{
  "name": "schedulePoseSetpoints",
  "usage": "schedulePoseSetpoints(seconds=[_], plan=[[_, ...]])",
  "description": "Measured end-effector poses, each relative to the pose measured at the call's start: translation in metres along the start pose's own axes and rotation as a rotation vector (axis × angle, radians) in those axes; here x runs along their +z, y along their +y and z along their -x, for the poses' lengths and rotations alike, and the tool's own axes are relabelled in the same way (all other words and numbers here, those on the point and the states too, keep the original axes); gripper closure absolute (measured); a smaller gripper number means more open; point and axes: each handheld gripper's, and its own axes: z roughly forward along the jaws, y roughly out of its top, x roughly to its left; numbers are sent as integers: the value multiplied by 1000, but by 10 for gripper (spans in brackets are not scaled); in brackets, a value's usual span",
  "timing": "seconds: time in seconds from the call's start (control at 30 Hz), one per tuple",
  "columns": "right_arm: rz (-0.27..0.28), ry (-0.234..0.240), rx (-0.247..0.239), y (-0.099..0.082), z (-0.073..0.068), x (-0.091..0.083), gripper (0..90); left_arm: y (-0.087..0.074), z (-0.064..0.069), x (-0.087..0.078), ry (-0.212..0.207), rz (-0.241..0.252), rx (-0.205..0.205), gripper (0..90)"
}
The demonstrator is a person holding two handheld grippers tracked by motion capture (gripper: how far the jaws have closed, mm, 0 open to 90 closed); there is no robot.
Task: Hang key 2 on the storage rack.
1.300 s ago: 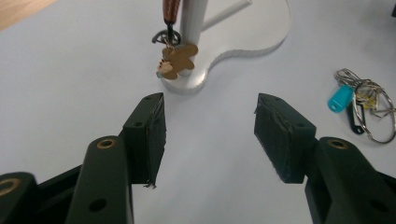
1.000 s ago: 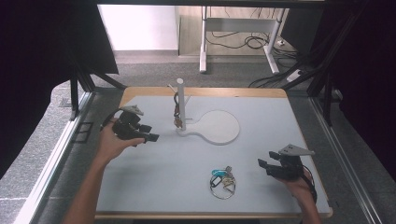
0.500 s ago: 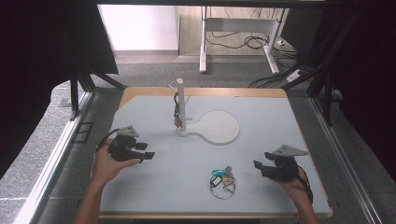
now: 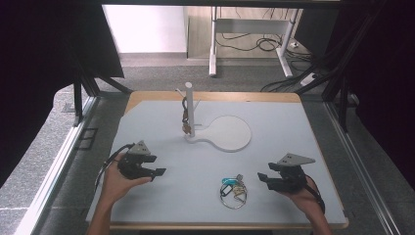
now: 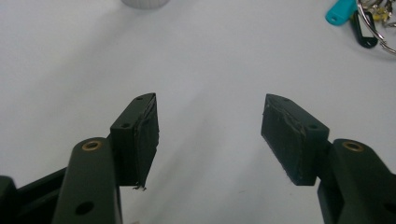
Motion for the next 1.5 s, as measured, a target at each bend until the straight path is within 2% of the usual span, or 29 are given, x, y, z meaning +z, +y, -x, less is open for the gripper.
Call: schedulePoseSetpoints(seconds=[0.03, 0.1, 0.17, 0.3, 0.33, 0.4, 0.47, 0.53, 0.6, 0.73, 0.8, 0.83, 1.07, 1.5], plan=[[0, 0, 0, 0, 0, 0, 416, 0, 0, 0, 0, 0, 0, 377], [-14, 29, -14, 4, -7, -2, 438, -1, 2, 3, -1, -23, 24, 376], [-28, 54, -30, 9, -14, -2, 454, -2, 3, 3, -4, -26, 30, 371], [-66, 96, -63, 16, -27, 0, 480, -5, 4, 2, -37, -17, 11, 375], [-84, 120, -65, 18, -31, 1, 484, -12, 2, 4, -51, -26, -16, 375], [-109, 148, -70, 23, -37, 3, 493, -15, 3, 5, -9, -63, -3, 376], [-143, 170, -82, 27, -43, 5, 504, -18, 1, 4, -36, -44, -30, 376], [-174, 186, -98, 30, -50, 10, 518, -22, -3, 3, -43, -26, -45, 381], [-211, 212, -125, 32, -59, 15, 527, -23, -3, 2, -16, -39, -37, 383], [-264, 255, -166, 35, -78, 26, 542, -24, -1, 0, -18, -21, -36, 383], [-273, 257, -171, 35, -81, 28, 542, -25, 0, -1, -12, -12, -39, 384], [-303, 277, -188, 35, -89, 34, 543, -25, 0, -1, -9, 0, -42, 390], [-360, 289, -197, 33, -100, 52, 559, -25, 1, -2, -8, 6, -43, 394], [-408, 300, -197, 30, -111, 72, 584, -26, 3, 1, -7, -8, -37, 395]])
